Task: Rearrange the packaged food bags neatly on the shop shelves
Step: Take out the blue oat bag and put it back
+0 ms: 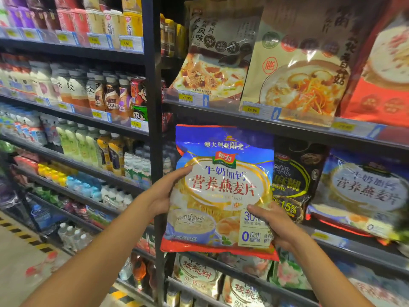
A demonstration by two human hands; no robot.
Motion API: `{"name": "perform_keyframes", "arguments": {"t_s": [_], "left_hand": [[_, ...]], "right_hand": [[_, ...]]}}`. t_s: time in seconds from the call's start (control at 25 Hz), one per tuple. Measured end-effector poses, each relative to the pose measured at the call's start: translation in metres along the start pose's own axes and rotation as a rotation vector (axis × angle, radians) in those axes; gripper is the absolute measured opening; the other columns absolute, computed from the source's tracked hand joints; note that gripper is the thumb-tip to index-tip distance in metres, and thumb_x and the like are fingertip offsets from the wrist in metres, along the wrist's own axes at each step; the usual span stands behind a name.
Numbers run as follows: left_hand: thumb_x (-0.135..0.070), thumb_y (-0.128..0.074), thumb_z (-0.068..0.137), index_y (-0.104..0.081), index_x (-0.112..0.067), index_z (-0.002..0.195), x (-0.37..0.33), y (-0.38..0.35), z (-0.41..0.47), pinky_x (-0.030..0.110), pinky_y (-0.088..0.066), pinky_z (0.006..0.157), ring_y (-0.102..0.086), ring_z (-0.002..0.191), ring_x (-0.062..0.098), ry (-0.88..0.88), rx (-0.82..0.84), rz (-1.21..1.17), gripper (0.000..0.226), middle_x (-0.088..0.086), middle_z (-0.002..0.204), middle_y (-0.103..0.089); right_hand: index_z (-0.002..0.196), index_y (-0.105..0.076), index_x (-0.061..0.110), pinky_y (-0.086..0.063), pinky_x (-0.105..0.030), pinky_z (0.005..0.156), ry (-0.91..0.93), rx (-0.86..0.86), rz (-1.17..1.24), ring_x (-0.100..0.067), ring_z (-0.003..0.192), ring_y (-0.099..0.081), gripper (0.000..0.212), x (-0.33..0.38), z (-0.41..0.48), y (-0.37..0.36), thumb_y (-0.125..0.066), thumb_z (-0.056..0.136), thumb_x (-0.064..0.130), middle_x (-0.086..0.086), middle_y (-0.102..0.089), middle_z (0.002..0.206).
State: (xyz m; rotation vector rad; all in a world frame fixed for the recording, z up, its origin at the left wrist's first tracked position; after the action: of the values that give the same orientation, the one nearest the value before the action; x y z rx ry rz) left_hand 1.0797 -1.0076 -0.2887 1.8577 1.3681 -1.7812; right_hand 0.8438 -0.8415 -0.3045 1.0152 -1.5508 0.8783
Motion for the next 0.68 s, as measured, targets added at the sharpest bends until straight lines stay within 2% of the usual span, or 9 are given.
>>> {"name": "perform_keyframes", "arguments": {"t_s": [0.16, 0.32, 0.48, 0.56, 0.68], "left_hand": [[-0.035, -0.065, 0.093, -0.069, -0.019, 0.132, 0.035, -0.018, -0.018, 0.049, -0.059, 0.095, -0.075, 0.11, 0.033, 0.029, 0.094, -0.016, 0.042, 0.016, 0.13, -0.073], [-0.034, -0.063, 0.094, -0.066, -0.013, 0.135, 0.071, -0.042, -0.031, 0.044, -0.065, 0.082, -0.076, 0.106, 0.033, 0.043, 0.109, 0.016, 0.045, 0.018, 0.126, -0.074], [-0.031, -0.062, 0.097, -0.064, -0.009, 0.137, 0.093, -0.07, -0.031, 0.046, -0.065, 0.083, -0.076, 0.104, 0.033, -0.001, 0.112, 0.061, 0.046, 0.02, 0.126, -0.074], [-0.03, -0.064, 0.097, -0.064, -0.009, 0.138, 0.105, -0.093, -0.029, 0.047, -0.065, 0.085, -0.076, 0.103, 0.034, -0.007, 0.1, 0.079, 0.046, 0.021, 0.125, -0.074], [-0.027, -0.063, 0.1, -0.064, -0.008, 0.136, 0.125, -0.138, -0.027, 0.044, -0.066, 0.078, -0.078, 0.098, 0.032, -0.022, 0.1, 0.083, 0.041, 0.022, 0.124, -0.074]], "right_hand": [[0.126, -0.065, 0.011, -0.056, -0.058, 0.097, 0.023, 0.011, -0.083, -0.035, 0.101, -0.077, 0.065, -0.031, -0.032, 0.015, -0.091, 0.069, 0.027, -0.014, -0.079, 0.111], [0.129, -0.064, 0.01, -0.056, -0.055, 0.099, 0.025, -0.018, -0.053, -0.033, 0.105, -0.076, 0.059, -0.054, -0.065, 0.04, -0.083, 0.075, 0.019, -0.012, -0.079, 0.115], [0.129, -0.064, 0.013, -0.056, -0.057, 0.099, 0.008, -0.053, -0.055, -0.033, 0.106, -0.076, 0.068, -0.068, -0.095, 0.071, -0.094, 0.07, 0.031, -0.011, -0.078, 0.115], [0.128, -0.064, 0.013, -0.059, -0.053, 0.095, 0.02, -0.086, -0.041, -0.032, 0.103, -0.077, 0.065, -0.072, -0.114, 0.092, -0.091, 0.071, 0.029, -0.011, -0.079, 0.113], [0.127, -0.064, 0.015, -0.059, -0.054, 0.094, 0.026, -0.145, -0.03, -0.031, 0.102, -0.077, 0.067, -0.076, -0.146, 0.133, -0.093, 0.07, 0.034, -0.009, -0.08, 0.111]]}}
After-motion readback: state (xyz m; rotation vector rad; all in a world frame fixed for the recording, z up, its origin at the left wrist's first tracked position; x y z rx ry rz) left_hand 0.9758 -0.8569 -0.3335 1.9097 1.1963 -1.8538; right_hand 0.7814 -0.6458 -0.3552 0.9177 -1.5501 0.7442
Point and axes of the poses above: each hand's wrist, its own z-axis towards the middle knuckle, its own y-axis out of the back of the hand, x = y × z, the point moved 6 cm from there along z, towards the middle knuckle
